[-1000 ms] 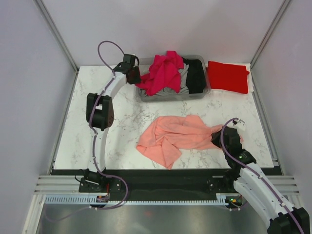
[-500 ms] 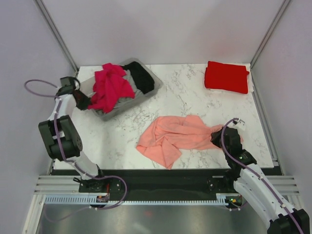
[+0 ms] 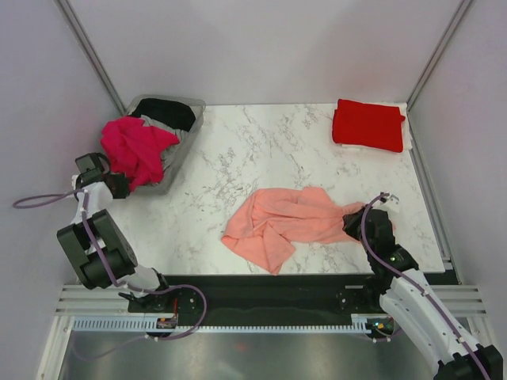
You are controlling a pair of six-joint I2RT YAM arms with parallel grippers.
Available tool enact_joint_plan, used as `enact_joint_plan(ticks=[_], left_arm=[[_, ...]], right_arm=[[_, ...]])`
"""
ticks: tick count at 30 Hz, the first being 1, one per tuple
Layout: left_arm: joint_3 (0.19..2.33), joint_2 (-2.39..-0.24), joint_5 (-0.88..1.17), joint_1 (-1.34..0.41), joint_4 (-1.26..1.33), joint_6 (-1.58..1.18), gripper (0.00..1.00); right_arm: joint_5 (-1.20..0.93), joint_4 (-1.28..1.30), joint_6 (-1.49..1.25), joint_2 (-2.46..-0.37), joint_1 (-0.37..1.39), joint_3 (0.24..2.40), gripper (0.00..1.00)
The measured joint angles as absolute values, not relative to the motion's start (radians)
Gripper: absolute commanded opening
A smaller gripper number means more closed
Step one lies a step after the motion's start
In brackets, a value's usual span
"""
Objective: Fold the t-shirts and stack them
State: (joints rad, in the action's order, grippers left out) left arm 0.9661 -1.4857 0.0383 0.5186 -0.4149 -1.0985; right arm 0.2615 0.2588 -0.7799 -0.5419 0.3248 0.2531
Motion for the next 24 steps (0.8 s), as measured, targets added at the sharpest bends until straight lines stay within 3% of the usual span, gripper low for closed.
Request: enact_joint_plan(ticks=[8,11,12,18,20,21,24], left_arm=[[1.093,-1.625,0.032,0.486,-0.368,-1.28,0.02],[1.097,-1.638,0.029,0.472,-0.368,-1.308,0.34],[1.108,-1.65,0.032,0.468,-0.383,-1.313,0.5],[1.17,-1.705,0.134,0.463,-0.426,-1.296,0.76],[1.172,-1.677,0.172,0.462,-0.426,-1.271,0.81],[1.162,-1.647,0.187,0.462,-0.424,-1.252,0.89],[1.088,-1.475,0.205,0.458,-0.429,-1.19,0.91]], right_arm=[[0.262,0.258,-0.778,-0.54,0.325,0.253,0.01],[0.262,0.254,-0.778,-0.56,0.325,0.253,0.0],[0.262,0.254,-0.778,-0.566,0.325,0.253,0.0],[0.263,0.255,-0.778,-0.573,0.325,0.253,0.0],[0.263,0.255,-0.778,-0.573,0.325,0.253,0.0],[0.263,0.255,-0.779,-0.573,0.325,0.253,0.0],[0.271,0.264,-0.784,-0.567,0.325,0.253,0.0]])
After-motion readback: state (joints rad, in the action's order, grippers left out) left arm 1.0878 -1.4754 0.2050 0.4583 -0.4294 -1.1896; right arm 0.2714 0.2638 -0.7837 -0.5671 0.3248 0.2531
